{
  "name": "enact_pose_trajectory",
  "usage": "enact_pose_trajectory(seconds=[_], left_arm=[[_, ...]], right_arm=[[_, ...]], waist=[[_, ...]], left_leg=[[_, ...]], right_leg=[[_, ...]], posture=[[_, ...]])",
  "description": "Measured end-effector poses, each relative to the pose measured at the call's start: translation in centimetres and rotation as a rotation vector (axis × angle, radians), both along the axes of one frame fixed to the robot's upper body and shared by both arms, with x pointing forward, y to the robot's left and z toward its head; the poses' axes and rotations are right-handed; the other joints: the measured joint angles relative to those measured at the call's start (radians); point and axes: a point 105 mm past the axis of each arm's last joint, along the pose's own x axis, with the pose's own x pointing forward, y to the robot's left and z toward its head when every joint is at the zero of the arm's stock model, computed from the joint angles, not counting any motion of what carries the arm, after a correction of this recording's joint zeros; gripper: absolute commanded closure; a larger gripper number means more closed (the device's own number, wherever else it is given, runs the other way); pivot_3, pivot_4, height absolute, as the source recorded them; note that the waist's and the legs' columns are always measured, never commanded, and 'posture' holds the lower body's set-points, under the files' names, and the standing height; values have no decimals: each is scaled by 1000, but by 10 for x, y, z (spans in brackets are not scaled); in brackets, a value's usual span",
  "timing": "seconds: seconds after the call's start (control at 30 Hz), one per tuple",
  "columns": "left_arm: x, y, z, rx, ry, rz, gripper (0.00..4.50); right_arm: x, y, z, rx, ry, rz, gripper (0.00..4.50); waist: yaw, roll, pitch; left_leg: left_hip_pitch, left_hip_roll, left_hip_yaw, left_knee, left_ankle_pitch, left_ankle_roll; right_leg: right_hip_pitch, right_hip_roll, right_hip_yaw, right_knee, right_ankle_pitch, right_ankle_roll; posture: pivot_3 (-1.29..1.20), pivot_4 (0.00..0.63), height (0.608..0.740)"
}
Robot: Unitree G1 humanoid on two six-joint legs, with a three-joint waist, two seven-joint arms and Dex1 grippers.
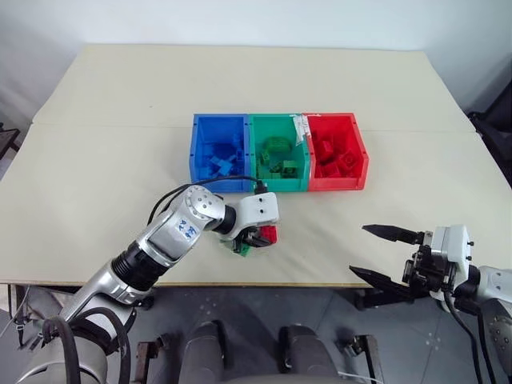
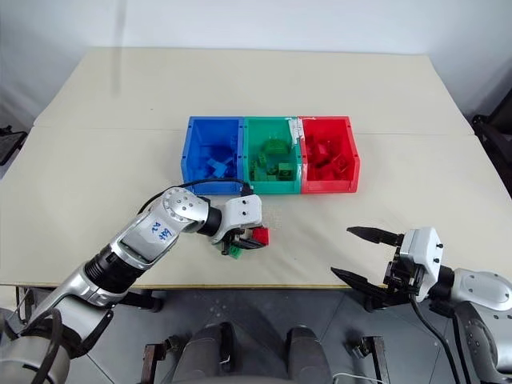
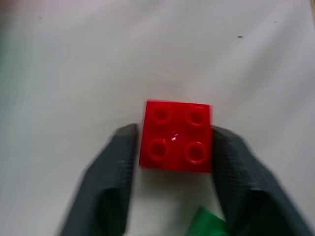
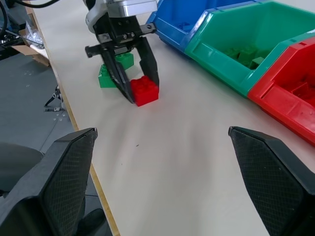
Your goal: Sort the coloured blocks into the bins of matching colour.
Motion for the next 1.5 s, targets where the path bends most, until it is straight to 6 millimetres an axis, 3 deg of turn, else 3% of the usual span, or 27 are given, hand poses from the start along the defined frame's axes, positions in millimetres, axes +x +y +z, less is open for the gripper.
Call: enact_pose_trajectory(seconds=[0.23,0.33,0.53,0.77,1.03,1.17,1.4,1.5], left_arm=[[4,-4,2,-38,-2,1,3034],[6,-6,15,-128,-14,6,3034],[7,15,57,-447,-116,19,3034],[21,63,81,-584,-287,213,3034],[36,60,106,-666,-362,280,3034],[46,39,115,-711,-344,246,3034],[63,-46,124,-735,-281,97,3034],[68,-70,123,-725,-263,65,3034]], right_arm=[[2,1,2,5,-13,-3,0],[3,2,2,24,-20,-11,0],[13,5,9,123,-66,-85,0],[31,6,24,220,-143,-176,0],[38,1,27,240,-166,-249,0],[38,-2,27,241,-168,-266,0],[32,-15,27,234,-183,-343,0],[26,-22,25,223,-180,-383,0]], waist=[[3,0,0],[3,0,0],[-7,0,0],[-1,0,0],[21,0,0],[24,0,0],[33,0,0],[33,0,0]], left_leg=[[0,0,0,0,0,0],[0,0,0,0,0,0],[0,1,0,0,0,0],[0,0,0,1,0,0],[0,0,0,0,0,1],[0,-1,0,1,0,1],[0,-1,0,0,-1,1],[-1,-1,1,-1,-1,1]], right_leg=[[1,0,0,0,0,0],[1,0,0,0,0,0],[0,0,-1,0,0,0],[1,0,-1,0,1,1],[1,0,-1,0,1,2],[2,-1,-1,-1,1,2],[2,0,-1,-5,2,4],[2,0,-1,-7,2,4]], posture=[[0,150,740],[0,150,740],[0,150,740],[0,150,740],[0,150,740],[0,150,740],[0,150,740],[0,150,740]])
